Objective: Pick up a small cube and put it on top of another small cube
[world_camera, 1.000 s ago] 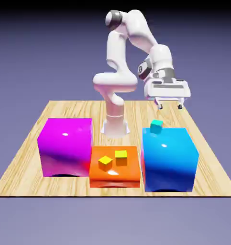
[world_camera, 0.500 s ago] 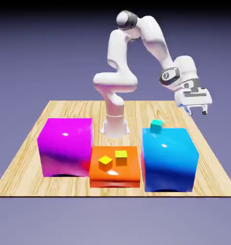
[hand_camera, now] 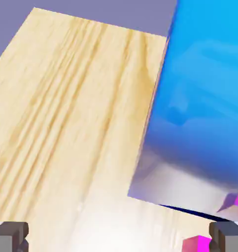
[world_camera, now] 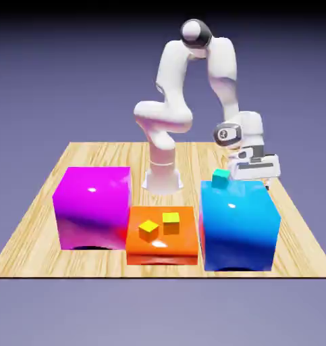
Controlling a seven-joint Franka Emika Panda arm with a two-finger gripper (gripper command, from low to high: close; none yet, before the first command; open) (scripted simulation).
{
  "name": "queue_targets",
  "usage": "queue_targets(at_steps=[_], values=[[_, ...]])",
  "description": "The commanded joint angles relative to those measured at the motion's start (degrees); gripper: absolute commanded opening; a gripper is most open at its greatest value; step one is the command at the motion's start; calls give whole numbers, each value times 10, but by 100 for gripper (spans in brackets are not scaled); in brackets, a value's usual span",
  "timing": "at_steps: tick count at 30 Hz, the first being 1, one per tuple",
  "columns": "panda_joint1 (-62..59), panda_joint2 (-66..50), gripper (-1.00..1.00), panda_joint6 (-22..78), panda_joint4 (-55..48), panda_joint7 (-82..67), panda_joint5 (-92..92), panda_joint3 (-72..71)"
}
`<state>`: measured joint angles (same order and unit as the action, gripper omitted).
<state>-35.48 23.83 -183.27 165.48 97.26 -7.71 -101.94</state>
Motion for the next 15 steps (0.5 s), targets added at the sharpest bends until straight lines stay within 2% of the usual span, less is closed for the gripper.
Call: queue_targets(at_steps=[1,6,15], values=[[-20,-4,0,-10,10,11,-8,-21],[-104,-18,0,-53,55,45,-40,-88],[-270,44,0,-116,21,98,21,-226]])
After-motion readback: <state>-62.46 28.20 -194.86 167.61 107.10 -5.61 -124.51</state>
